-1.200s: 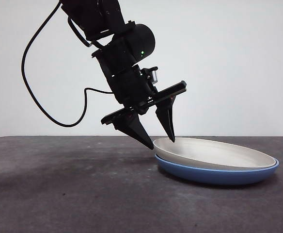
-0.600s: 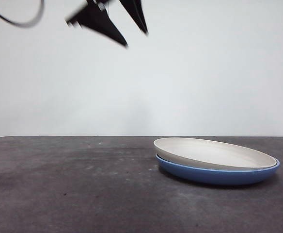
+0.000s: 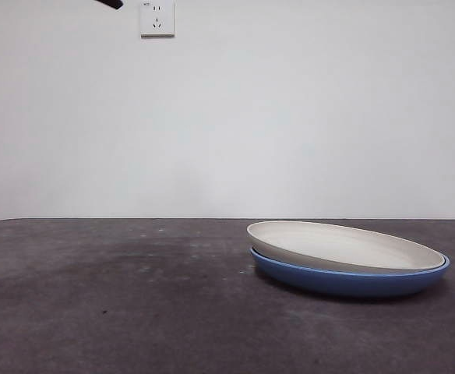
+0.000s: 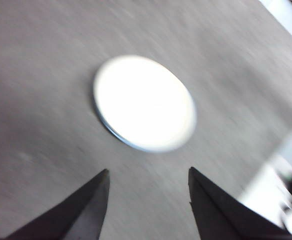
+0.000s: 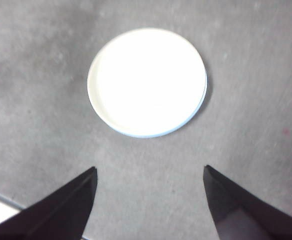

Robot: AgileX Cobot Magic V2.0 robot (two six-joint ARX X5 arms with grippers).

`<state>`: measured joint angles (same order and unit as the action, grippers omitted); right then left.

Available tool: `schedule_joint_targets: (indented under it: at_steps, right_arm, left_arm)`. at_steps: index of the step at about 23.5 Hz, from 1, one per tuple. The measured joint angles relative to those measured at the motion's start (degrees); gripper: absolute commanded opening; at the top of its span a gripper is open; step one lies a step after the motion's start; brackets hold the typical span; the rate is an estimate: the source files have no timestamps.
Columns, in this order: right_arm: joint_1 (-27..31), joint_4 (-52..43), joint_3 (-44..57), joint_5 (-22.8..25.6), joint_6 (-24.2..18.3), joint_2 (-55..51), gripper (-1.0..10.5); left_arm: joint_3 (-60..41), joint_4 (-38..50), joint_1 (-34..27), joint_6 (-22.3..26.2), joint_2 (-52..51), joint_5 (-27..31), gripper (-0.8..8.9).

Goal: Pick up the white plate, put it on the blue plate, put it on desk

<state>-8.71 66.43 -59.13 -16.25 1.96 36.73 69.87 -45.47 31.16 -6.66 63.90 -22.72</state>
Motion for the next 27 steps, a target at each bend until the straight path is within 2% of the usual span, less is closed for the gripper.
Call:
schedule_joint_targets:
  at_steps: [2,6,16,22,27]
  right_arm:
    - [0.0,-0.3,0.8,-0.1,0.0,0.0,3.4]
    - [0.0,-0.3,1.3,-0.2,0.0,0.0,3.4]
    - [0.0,-0.3,1.3,-0.2,0.7,0.0,3.4]
    - [0.0,-1.8,1.3,-0.2,3.8,0.9,3.4]
    - [0.2,-7.1,1.3,0.0,5.6,6.5,3.4]
  left_arm:
    - [-5.0,-0.2,0.0,0.2,-3.1,-3.8,2.52]
    - [-9.8,-1.3,0.0,0.4,-4.7,-7.2,2.49]
    - [-10.3,-1.6,0.1,0.9,-5.0,-7.6,2.49]
    - [-10.3,-1.6,0.1,0.9,-5.0,-7.6,2.49]
    - [-10.3,-1.6,0.1,0.9,-5.0,-7.6,2.5]
